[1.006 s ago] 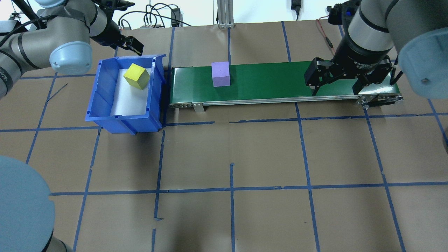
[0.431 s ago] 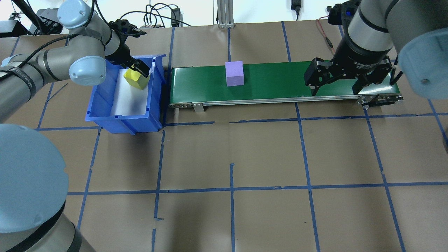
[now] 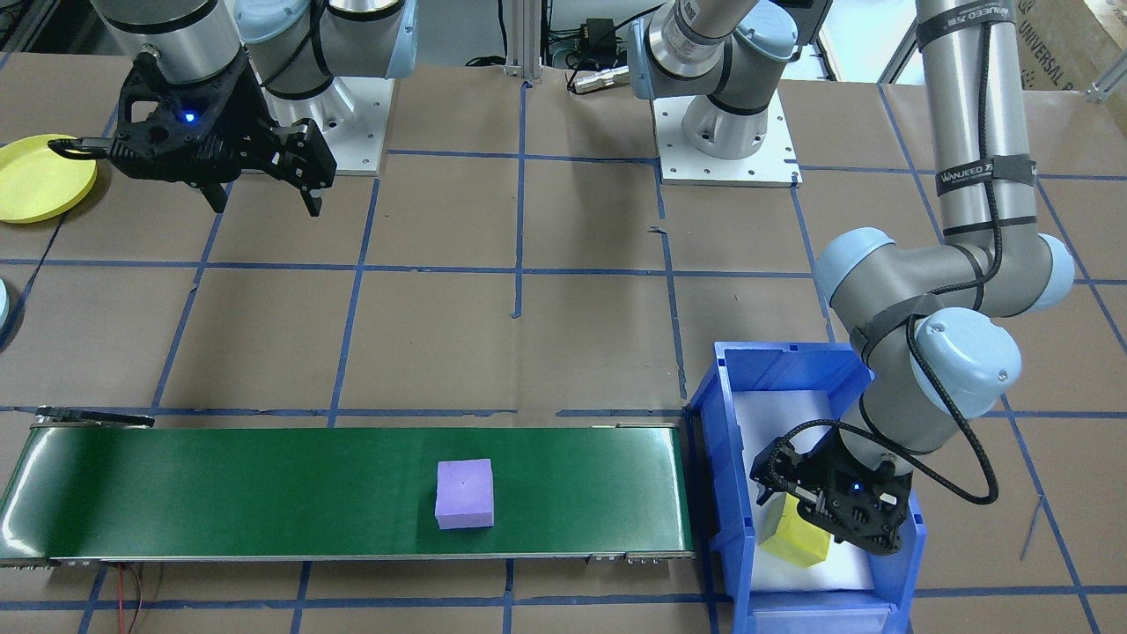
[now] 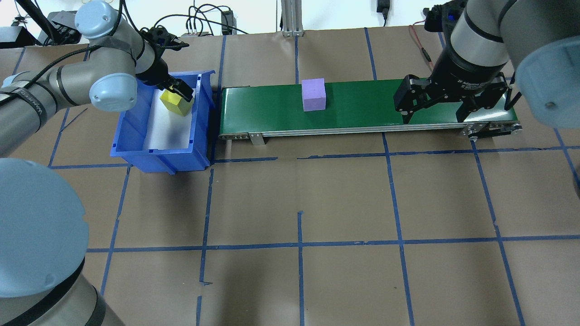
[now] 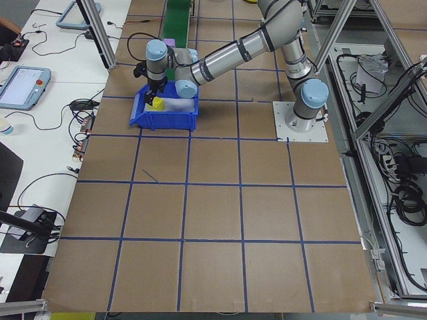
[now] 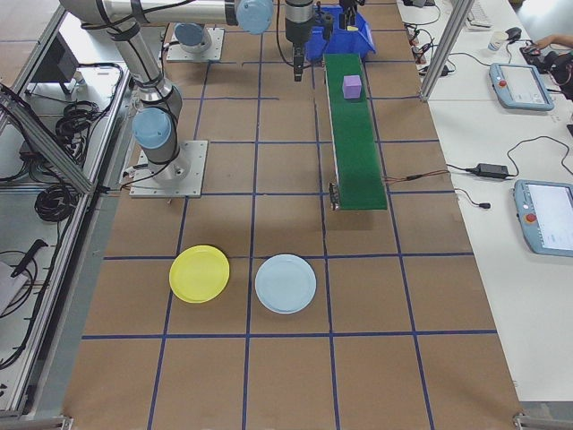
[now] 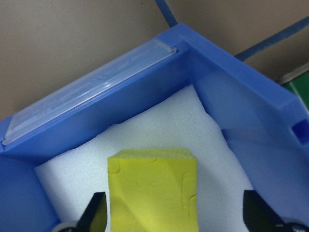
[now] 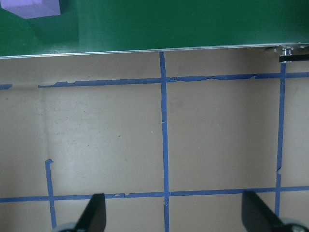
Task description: Move block left to right into plate
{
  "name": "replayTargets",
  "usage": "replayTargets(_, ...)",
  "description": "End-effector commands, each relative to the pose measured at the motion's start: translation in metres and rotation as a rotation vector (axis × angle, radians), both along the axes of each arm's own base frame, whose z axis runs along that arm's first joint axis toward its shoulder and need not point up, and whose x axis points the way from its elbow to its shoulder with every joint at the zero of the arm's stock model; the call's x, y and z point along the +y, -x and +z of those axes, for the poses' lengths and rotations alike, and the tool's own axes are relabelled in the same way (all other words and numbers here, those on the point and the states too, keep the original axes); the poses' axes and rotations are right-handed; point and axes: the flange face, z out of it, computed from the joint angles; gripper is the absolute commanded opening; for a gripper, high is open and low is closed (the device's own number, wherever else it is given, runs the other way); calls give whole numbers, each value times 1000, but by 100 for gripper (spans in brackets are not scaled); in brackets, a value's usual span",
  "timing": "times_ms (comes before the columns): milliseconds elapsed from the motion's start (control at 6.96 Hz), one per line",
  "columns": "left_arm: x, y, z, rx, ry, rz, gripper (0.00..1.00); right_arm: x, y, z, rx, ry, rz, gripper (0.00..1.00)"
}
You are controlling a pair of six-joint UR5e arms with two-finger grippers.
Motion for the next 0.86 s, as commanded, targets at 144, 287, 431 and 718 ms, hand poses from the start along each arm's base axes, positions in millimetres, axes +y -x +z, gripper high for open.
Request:
replayTargets(144,0,-9,-5,1,-8,4,100,0,0,0,0,0,0,100)
replayTargets(287,2,-9,-13,5,-21,5,100,0,0,0,-1,2,0,100)
replayTargets(431,2,-9,-16,6,-26,7,100,0,0,0,-1,0,0,100)
replayTargets(718,3,-8,-19,14,-30,9,91,0,0,0,-1,0,0,100)
